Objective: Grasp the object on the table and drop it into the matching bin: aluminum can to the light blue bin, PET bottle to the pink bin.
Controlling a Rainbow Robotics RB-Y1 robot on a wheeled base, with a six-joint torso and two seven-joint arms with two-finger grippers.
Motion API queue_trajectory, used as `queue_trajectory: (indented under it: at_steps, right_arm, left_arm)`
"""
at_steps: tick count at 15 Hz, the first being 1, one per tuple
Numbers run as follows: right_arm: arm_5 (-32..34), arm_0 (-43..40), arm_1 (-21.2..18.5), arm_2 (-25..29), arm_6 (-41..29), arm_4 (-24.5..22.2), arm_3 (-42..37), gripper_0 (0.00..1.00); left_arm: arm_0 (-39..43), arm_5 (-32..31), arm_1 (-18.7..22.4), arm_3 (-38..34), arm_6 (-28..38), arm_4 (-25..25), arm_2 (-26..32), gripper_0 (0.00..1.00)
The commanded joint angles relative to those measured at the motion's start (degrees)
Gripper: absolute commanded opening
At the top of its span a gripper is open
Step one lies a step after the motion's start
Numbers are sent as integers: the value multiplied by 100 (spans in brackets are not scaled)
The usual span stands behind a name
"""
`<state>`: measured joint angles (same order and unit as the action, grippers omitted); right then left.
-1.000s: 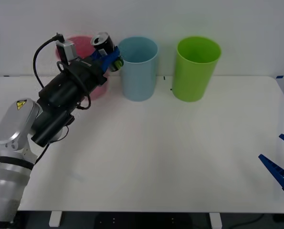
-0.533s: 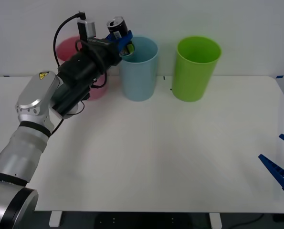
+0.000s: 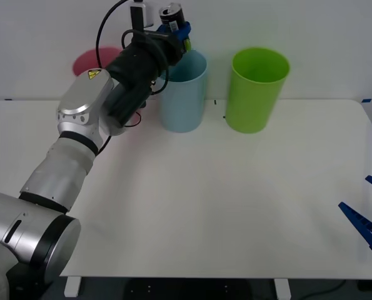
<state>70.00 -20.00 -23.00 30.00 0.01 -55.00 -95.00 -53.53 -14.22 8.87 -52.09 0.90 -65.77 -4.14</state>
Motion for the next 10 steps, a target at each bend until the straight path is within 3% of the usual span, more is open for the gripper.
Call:
queue_trajectory:
  at_steps: [1,9,10]
  right_arm:
    - [0,0,0,0,-1,0,0,100]
    - [0,0,0,0,-1,0,0,100]
    - [0,0,0,0,-1,0,0,100]
  left_arm:
    - [-368,262,-34,490,-265,-68,1,0]
    - [-579,412,-34,736,-344,-164,-8,0]
    - [-579,412,-34,736,-344,-155,-8,7]
